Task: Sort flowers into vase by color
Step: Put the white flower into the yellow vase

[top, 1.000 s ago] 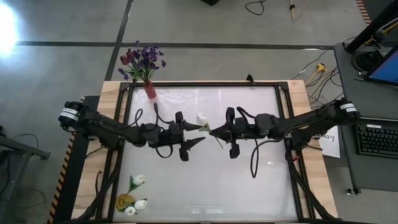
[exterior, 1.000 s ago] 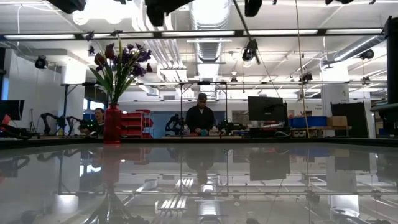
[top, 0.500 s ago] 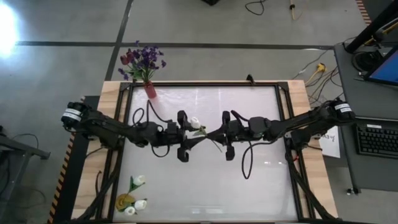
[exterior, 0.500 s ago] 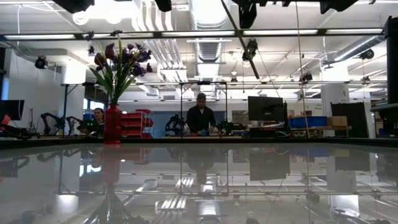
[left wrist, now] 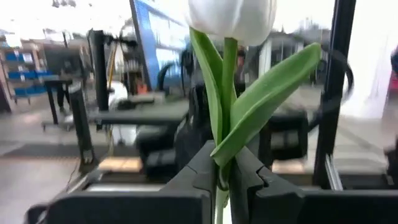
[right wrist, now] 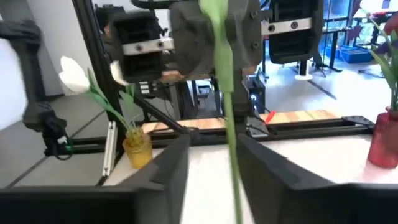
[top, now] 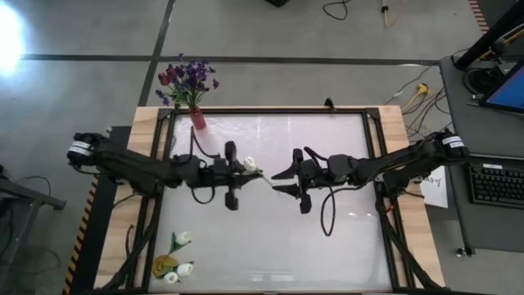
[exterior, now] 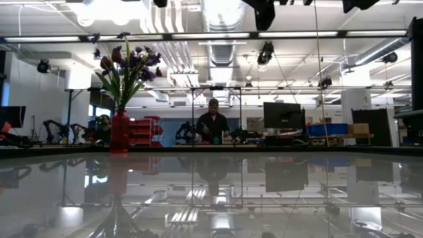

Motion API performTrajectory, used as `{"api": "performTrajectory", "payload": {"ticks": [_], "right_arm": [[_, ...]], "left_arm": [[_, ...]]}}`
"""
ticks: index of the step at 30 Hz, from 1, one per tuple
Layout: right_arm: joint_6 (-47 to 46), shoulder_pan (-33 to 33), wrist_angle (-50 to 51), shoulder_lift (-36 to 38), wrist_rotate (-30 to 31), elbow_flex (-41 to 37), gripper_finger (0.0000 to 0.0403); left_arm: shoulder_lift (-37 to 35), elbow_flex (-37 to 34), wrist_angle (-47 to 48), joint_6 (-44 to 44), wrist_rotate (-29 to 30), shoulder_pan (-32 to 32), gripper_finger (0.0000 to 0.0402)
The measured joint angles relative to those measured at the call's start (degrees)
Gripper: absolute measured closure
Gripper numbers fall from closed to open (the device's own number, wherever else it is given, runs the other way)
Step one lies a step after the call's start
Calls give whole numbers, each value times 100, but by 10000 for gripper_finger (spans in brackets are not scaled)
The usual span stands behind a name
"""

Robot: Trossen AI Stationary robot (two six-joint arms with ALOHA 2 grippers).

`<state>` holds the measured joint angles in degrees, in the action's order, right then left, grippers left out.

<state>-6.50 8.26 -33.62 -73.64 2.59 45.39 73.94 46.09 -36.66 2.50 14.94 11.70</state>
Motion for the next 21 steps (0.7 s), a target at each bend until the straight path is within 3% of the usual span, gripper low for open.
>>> {"api": "performTrajectory", "payload": {"ticks": [6, 12, 18, 21], "right_arm": [[-112, 3, 45, 417, 0, 7, 180], [-112, 1, 93, 680, 2, 7, 144], [-218, 1, 29, 655, 52, 7, 144], [-446, 10, -19, 599, 62, 9, 151]], "left_arm": [[-1606, 25, 3095, -147, -324, -2, 401], [-3031, 623, 6252, -1184, -1957, -2, 401], [-3997, 747, 6507, -1714, -3581, 100, 401], [-4334, 663, 6540, -1759, -3770, 136, 401]]}}
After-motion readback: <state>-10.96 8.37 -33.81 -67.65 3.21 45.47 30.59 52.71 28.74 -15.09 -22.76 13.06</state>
